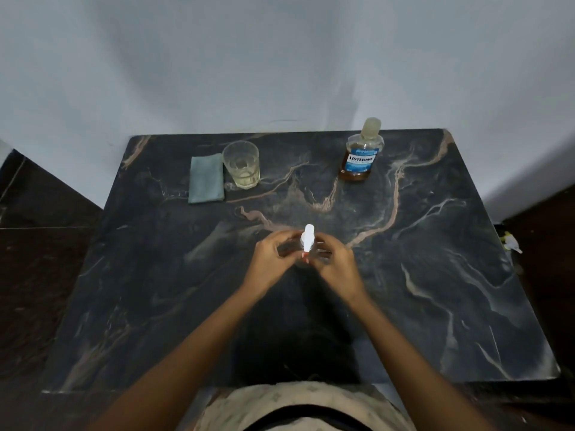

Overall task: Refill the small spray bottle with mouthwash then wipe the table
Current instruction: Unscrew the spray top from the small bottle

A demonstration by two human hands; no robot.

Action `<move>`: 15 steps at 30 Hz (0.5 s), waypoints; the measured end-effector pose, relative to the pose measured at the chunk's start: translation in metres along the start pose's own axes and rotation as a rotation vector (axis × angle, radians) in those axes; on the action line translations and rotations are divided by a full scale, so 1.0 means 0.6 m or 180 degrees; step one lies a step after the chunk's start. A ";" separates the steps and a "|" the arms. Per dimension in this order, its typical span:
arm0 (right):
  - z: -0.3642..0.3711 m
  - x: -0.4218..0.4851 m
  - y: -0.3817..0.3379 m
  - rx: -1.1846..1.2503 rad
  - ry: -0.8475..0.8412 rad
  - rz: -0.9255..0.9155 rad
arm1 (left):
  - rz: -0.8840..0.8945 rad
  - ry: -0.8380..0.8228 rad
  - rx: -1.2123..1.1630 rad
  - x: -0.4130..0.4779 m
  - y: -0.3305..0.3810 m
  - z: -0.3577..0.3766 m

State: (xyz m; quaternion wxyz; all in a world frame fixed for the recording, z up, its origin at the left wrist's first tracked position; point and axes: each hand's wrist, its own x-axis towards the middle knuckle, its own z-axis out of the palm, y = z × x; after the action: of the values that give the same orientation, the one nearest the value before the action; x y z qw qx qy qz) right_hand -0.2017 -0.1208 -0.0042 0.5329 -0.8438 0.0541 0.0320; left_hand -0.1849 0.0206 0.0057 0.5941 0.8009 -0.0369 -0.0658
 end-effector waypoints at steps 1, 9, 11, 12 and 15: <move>0.000 -0.010 0.002 -0.0004 0.0001 0.0010 | -0.0015 -0.0011 -0.0002 -0.010 0.000 0.002; 0.000 -0.071 0.020 -0.0054 -0.0199 0.0146 | -0.0061 -0.0062 0.0019 -0.077 -0.017 0.016; 0.002 -0.079 0.025 -0.0128 -0.0254 0.0163 | -0.0102 -0.0052 -0.0020 -0.087 -0.024 0.019; 0.003 -0.082 0.027 -0.0156 -0.0271 0.0155 | -0.0131 -0.0044 -0.0050 -0.091 -0.028 0.021; 0.004 -0.084 0.029 -0.0184 -0.0269 0.0114 | -0.0215 -0.0034 -0.0235 -0.094 -0.033 0.024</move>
State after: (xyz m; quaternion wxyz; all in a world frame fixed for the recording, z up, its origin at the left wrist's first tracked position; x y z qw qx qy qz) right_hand -0.2540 -0.1232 -0.0150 0.5094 -0.8557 0.0458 0.0787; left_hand -0.2431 0.0207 -0.0140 0.6205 0.7788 -0.0106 -0.0913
